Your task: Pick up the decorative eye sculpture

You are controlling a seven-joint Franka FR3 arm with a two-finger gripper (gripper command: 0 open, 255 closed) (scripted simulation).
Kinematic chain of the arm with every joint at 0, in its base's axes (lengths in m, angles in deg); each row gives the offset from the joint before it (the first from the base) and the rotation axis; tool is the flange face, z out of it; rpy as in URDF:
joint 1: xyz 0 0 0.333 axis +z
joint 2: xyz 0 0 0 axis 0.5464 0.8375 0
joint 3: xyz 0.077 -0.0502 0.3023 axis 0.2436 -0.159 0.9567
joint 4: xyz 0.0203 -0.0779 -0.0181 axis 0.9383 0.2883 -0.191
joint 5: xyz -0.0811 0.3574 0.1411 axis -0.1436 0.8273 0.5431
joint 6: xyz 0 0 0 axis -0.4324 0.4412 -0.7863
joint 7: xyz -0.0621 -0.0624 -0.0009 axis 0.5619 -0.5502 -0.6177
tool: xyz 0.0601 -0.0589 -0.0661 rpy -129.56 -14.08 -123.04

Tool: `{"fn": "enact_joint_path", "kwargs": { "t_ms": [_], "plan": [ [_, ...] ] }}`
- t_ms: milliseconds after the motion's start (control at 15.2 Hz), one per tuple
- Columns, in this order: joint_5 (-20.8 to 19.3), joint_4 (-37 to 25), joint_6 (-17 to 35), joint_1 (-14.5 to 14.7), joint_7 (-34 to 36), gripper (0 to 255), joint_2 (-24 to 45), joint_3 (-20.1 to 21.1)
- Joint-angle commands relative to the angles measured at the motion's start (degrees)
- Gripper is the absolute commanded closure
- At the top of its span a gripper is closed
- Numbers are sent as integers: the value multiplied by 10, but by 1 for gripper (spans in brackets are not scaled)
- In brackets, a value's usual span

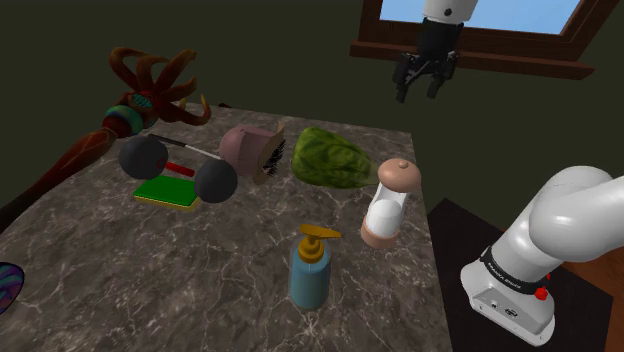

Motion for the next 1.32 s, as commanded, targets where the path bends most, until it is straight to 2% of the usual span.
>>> {"fn": "enact_joint_path", "kwargs": {
  "t_ms": [0, 594, 1254],
  "plan": [
    [15, -14, 12, 1, 39, 0, 29, 19],
    [50, -130, 50, 6, 213, 0, 189, 100],
    [24, -341, 57, 28, 401, 0, 413, 154]
  ]
}}
